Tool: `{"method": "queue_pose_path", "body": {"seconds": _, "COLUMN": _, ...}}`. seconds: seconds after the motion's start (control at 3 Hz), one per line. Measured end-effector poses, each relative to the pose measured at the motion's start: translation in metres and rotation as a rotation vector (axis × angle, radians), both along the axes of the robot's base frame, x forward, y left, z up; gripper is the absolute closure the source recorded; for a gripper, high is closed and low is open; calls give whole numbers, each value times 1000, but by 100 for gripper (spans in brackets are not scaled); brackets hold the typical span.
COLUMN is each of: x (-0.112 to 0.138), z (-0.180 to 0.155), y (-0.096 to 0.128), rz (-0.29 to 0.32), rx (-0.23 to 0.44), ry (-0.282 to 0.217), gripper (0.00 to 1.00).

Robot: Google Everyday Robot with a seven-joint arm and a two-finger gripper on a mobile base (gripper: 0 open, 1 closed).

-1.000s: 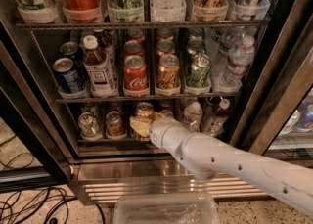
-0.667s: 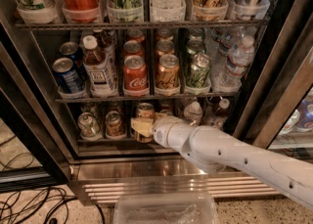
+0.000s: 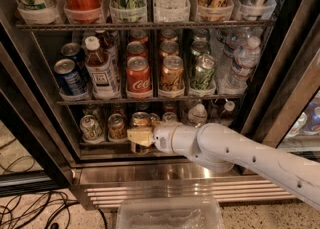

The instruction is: Pick orange can from bottom shelf of fridge

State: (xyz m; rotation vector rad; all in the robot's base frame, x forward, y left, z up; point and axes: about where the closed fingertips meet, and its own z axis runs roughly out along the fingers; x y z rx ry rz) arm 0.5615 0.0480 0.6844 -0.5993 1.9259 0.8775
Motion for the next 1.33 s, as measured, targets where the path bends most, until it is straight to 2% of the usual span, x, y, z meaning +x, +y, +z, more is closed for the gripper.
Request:
{"method": "queue_pose_path", "body": {"seconds": 0.33, "x": 0, "z": 0, "y": 0, "rz": 0, "rx": 0, "ry": 0, "gripper": 100}}
{"method": "queue_pose_path", "body": {"seconds": 0.67, "x": -22, "z": -3, "y": 14, "rz": 48, "rx": -30, "ry": -7, "gripper": 100}}
{"method": "queue_pose_path", "body": {"seconds": 1.0, "x": -83, "z": 3, "y": 1, "rz": 125, "rx": -50, "ry": -51, "gripper": 100}}
{"method": "queue_pose_path", "body": {"seconds": 1.33, "x": -85, "z": 4, "y": -9, "rz": 111, "rx": -48, "ry": -48, "gripper": 100}}
